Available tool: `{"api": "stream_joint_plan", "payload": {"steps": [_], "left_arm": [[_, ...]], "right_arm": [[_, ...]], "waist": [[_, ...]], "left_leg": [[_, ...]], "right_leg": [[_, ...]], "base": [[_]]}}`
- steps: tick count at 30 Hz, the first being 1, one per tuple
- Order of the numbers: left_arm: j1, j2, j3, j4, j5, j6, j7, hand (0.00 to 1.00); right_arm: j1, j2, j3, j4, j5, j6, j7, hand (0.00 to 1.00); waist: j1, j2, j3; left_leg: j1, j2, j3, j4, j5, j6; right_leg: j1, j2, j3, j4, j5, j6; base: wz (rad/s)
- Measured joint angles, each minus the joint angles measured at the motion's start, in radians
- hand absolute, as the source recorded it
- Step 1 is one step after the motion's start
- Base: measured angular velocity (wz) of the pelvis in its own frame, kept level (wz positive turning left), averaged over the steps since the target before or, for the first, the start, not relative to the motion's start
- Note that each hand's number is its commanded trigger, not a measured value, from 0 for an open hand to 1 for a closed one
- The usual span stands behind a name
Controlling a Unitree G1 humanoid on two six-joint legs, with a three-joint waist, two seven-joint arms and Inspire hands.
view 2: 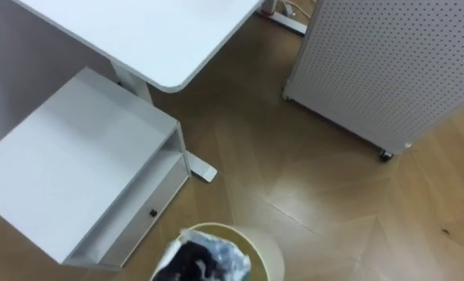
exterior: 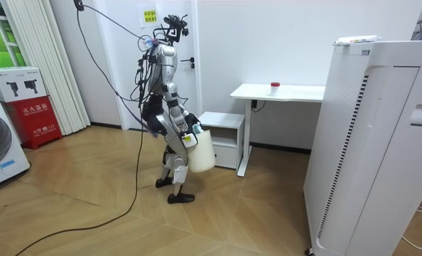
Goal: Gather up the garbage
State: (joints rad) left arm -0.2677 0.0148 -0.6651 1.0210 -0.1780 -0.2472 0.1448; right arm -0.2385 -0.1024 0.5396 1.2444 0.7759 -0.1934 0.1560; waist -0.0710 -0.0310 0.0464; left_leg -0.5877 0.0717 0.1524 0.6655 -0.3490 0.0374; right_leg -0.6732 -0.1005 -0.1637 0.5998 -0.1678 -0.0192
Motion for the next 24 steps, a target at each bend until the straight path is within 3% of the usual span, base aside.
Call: {"api": "stream_joint_plan", "payload": {"steps": [4, 6, 7, 24], "left_arm": [[0.027, 0.001, -0.012, 0.0, -0.077, 0.009, -0.087, 1.0], [0.037, 0.003, -0.015, 0.0, -0.107, 0.019, -0.115, 0.4], [0.041, 0.004, -0.016, 0.0, -0.117, 0.021, -0.121, 0.0], [0.051, 0.02, -0.005, 0.001, -0.113, 0.024, -0.196, 0.0]], "right_arm": [[0.0, 0.004, -0.001, 0.0, -0.019, 0.005, 0.006, 1.0], [-0.005, 0.002, -0.002, 0.001, -0.018, 0.017, 0.006, 1.0], [-0.007, 0.002, -0.002, 0.001, -0.017, 0.021, 0.006, 1.0], [-0.008, 0.0, -0.015, 0.028, -0.058, 0.021, 0.011, 1.0]], "waist": [[0.001, -0.001, 0.0008], [0.004, -0.001, 0.001], [0.006, -0.001, 0.0011], [0.025, 0.002, 0.0037]], "left_leg": [[0.042, -0.007, 0.012, -0.056, 0.02, 0.0], [0.046, -0.014, 0.012, -0.079, 0.032, 0.0], [0.045, -0.015, 0.014, -0.083, 0.033, 0.0], [0.045, -0.012, 0.019, -0.105, 0.034, 0.0]], "right_leg": [[0.035, 0.006, 0.004, -0.05, 0.019, 0.004], [0.033, 0.006, 0.016, -0.064, 0.028, 0.006], [0.031, 0.007, 0.019, -0.066, 0.03, 0.007], [0.03, 0.014, 0.018, -0.085, 0.033, 0.009]], "base": [[-0.01], [-0.02], [-0.05], [-0.01]]}}
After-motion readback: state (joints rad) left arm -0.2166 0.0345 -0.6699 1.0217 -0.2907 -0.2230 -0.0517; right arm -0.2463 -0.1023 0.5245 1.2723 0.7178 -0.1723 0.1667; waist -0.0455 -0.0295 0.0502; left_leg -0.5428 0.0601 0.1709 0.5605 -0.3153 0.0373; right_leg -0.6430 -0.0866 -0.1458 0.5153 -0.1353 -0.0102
